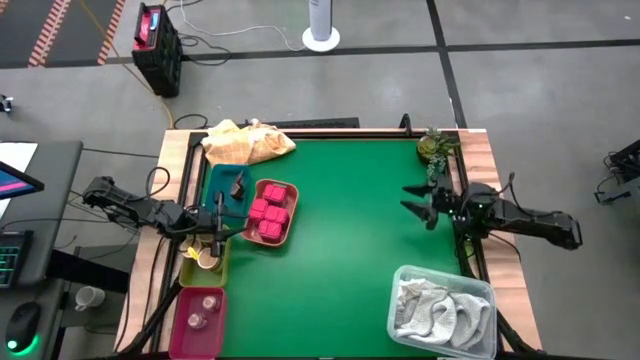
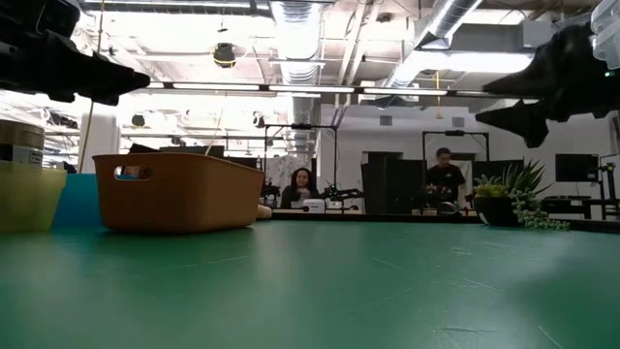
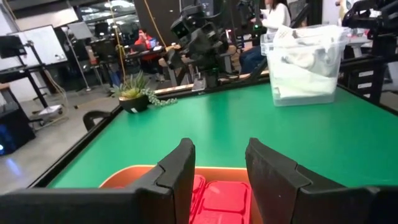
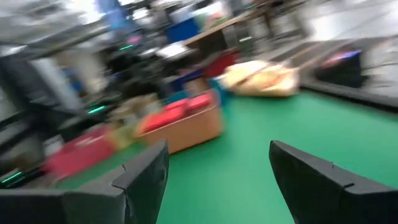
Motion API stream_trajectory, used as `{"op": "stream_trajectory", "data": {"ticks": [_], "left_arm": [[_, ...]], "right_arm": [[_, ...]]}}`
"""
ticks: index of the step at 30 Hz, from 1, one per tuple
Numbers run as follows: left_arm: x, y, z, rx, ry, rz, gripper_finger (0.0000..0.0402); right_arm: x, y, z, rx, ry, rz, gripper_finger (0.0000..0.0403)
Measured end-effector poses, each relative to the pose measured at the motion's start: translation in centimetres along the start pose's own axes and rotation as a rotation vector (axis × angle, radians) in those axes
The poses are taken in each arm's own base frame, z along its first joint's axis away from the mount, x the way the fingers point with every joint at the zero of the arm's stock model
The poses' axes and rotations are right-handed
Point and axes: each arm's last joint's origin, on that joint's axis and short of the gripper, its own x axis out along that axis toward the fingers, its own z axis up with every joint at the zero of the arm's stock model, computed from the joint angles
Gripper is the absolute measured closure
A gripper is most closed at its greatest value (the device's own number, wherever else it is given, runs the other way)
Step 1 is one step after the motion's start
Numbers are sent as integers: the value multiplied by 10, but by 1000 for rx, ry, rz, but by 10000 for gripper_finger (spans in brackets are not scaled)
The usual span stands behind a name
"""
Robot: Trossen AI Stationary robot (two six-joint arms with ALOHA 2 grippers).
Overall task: Sort spices by type
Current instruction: Return to Home Position
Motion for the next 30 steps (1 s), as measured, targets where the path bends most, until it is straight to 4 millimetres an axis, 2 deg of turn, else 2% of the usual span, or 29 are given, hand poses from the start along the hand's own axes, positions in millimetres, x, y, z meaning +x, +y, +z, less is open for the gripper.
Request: {"op": "stream_trajectory", "data": {"ticks": [4,9,30], "left_arm": [[0,0,0,-18,1,0,269],[0,0,0,-59,3,-1,269],[0,0,0,-60,4,-3,269]], "right_arm": [[-1,8,0,-42,23,150,101],[-2,14,-1,-136,24,208,101],[-3,16,-4,-142,58,231,101]]}}
